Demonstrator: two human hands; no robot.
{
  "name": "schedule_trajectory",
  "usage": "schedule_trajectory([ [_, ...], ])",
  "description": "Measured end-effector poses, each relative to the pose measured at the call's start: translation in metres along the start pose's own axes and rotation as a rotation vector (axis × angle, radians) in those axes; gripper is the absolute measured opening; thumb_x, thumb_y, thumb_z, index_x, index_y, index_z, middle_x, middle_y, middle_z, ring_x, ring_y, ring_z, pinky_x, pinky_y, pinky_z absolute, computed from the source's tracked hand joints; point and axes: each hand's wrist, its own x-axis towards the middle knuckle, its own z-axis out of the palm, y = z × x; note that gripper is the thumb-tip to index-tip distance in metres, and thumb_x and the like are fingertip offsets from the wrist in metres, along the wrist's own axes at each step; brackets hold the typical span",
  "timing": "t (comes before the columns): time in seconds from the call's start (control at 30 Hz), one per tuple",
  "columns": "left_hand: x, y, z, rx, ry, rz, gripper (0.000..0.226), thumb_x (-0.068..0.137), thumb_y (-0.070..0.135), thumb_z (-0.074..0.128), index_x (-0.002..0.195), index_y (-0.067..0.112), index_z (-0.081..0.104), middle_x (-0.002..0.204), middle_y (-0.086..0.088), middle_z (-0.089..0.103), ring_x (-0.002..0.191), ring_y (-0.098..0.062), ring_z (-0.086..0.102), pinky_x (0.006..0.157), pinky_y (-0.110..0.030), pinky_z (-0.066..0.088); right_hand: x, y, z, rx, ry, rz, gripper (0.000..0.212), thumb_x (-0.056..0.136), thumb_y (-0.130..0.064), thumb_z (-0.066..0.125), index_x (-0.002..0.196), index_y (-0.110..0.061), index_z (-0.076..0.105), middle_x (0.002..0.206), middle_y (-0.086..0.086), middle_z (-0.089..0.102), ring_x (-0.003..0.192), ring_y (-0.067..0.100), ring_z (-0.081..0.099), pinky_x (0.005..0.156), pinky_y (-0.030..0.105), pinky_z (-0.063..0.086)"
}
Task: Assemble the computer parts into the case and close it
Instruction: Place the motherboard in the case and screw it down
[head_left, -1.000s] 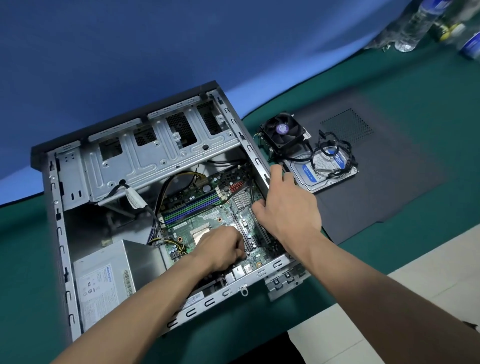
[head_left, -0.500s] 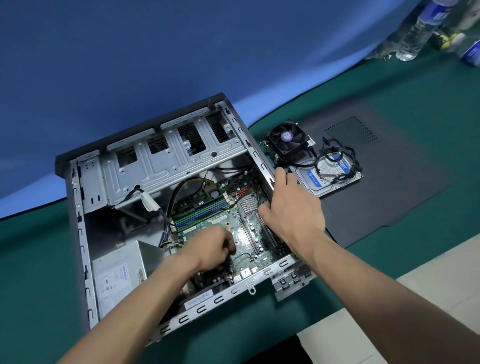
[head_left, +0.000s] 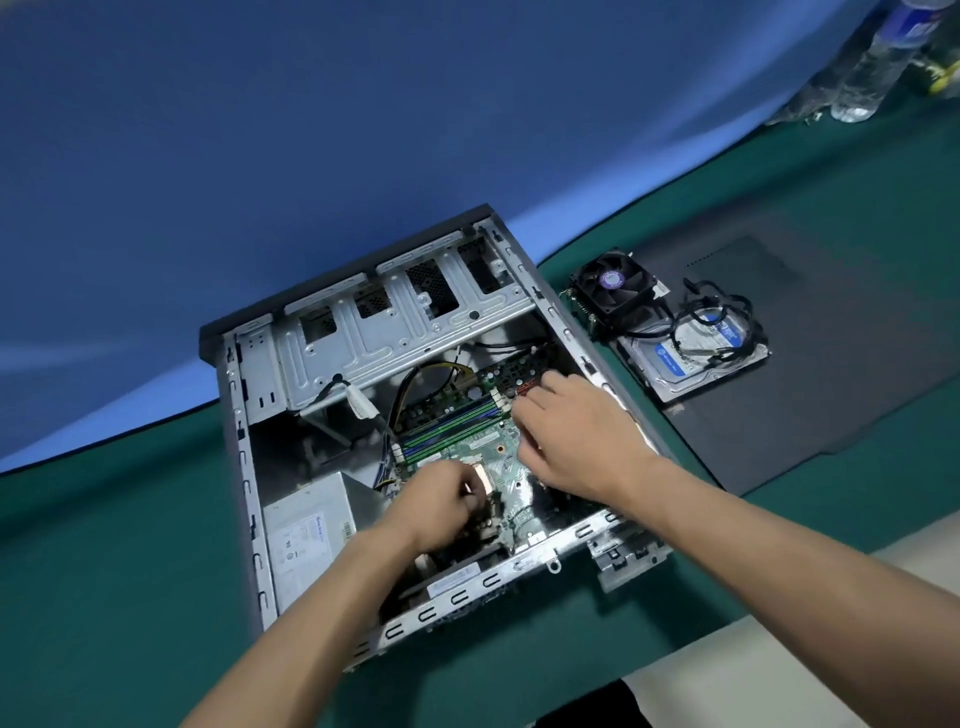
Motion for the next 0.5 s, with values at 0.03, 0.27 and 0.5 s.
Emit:
schedule_trajectory([
  [0.03,-0.002,-0.002,-0.002,-0.045,-0.004,-0.020,0.011,0.091,0.011,0.056,0.085,0.017,0.063,0.086,0.001,0.063,0.080,-0.014,0.057,0.069,-0.022,0.040,0.003,-0.004,0.002,0.064,-0.111,-0.020,0.015,0.090,-0.029,0.048,0.090,-0.016,0.054,0.082,-0.001,0.059,0.073,0.015,0.042,0.072,0.032,0.048],
  [0.27,-0.006,-0.009,-0.005,-0.199,-0.035,-0.080,0.015,0.090,0.017,0.061,0.086,0.014,0.074,0.090,0.002,0.071,0.079,-0.007,0.061,0.076,-0.023,0.049,0.018,-0.016,0.028,0.329,-0.596,0.140,0.016,0.093,-0.025,0.052,0.099,-0.019,0.065,0.097,0.001,0.067,0.085,0.016,0.058,0.079,0.025,0.042],
  [0.5,0.004,-0.018,-0.005,-0.293,-0.075,-0.280,0.023,0.098,0.019,0.048,0.083,0.007,0.060,0.071,-0.011,0.070,0.046,-0.015,0.051,0.057,-0.031,0.047,0.035,-0.020,0.049,0.802,-0.595,0.369,0.016,0.094,-0.026,0.052,0.095,-0.041,0.058,0.099,-0.007,0.068,0.090,0.014,0.062,0.085,0.032,0.051],
])
